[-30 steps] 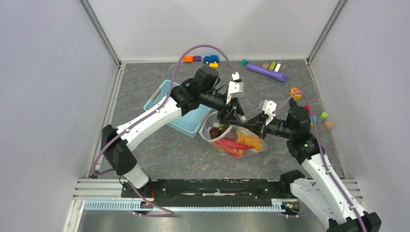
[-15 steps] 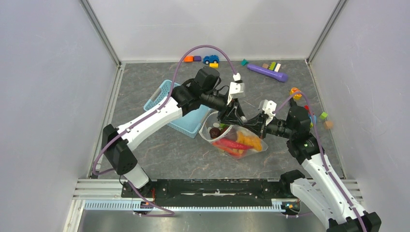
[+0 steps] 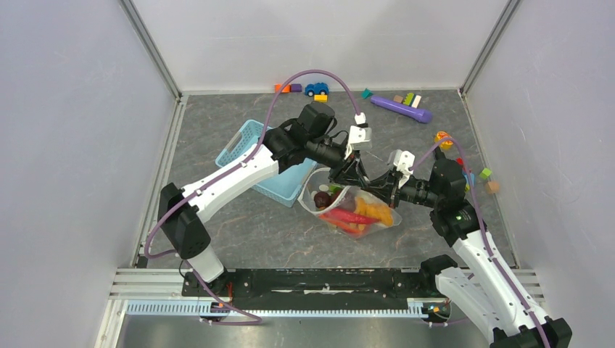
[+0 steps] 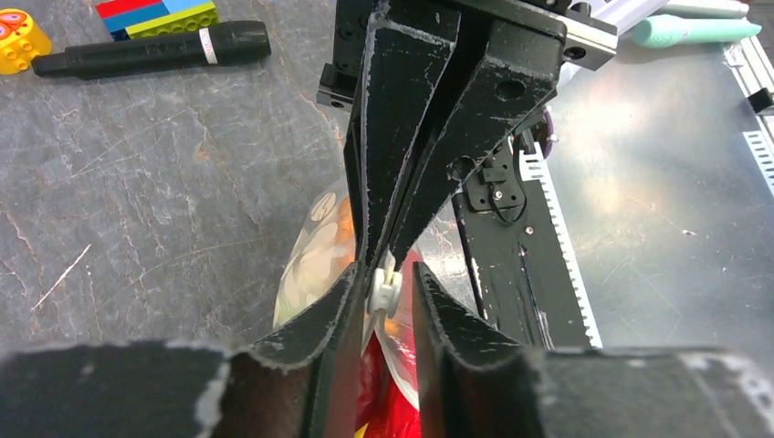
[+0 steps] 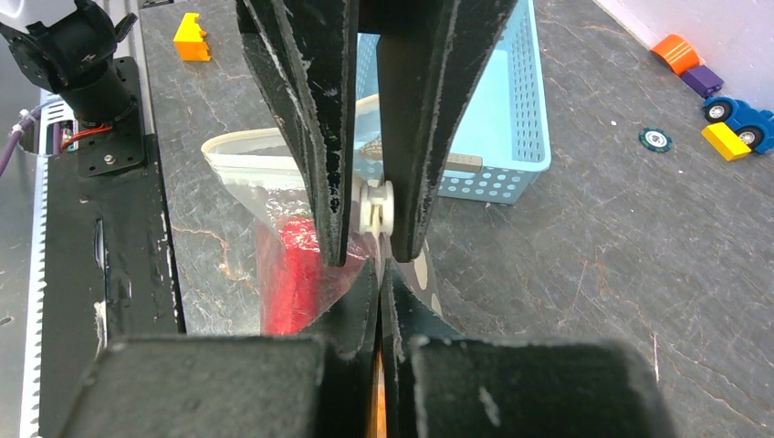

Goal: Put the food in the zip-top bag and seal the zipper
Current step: Zip the zipper food storage bag at the center of the board.

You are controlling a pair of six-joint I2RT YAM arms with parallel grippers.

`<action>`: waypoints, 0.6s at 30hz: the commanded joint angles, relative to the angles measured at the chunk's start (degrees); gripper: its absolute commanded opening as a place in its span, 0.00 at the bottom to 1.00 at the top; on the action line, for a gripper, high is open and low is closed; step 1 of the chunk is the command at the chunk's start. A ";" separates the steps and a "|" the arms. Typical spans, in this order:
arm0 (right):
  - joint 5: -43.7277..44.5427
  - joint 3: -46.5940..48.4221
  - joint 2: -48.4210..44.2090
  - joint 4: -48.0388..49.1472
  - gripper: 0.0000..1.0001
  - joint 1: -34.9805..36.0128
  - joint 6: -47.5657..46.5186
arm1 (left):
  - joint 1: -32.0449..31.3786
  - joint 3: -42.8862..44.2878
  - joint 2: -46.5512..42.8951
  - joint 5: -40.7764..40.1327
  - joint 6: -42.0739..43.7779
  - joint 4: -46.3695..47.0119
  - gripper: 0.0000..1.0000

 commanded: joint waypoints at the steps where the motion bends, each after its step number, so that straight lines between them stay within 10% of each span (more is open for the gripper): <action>1: 1.43 2.66 -1.02 2.80 0.00 0.06 0.45 | -0.33 2.06 -0.18 -0.24 3.07 -1.96 0.28; 10: 5.33 2.14 -2.50 3.38 0.00 0.08 0.49 | -0.33 1.79 -0.35 -1.26 3.64 -3.13 0.13; 18: 4.28 1.98 -1.66 3.20 0.00 0.06 0.49 | -0.33 1.27 -1.42 2.08 -1.40 2.14 0.35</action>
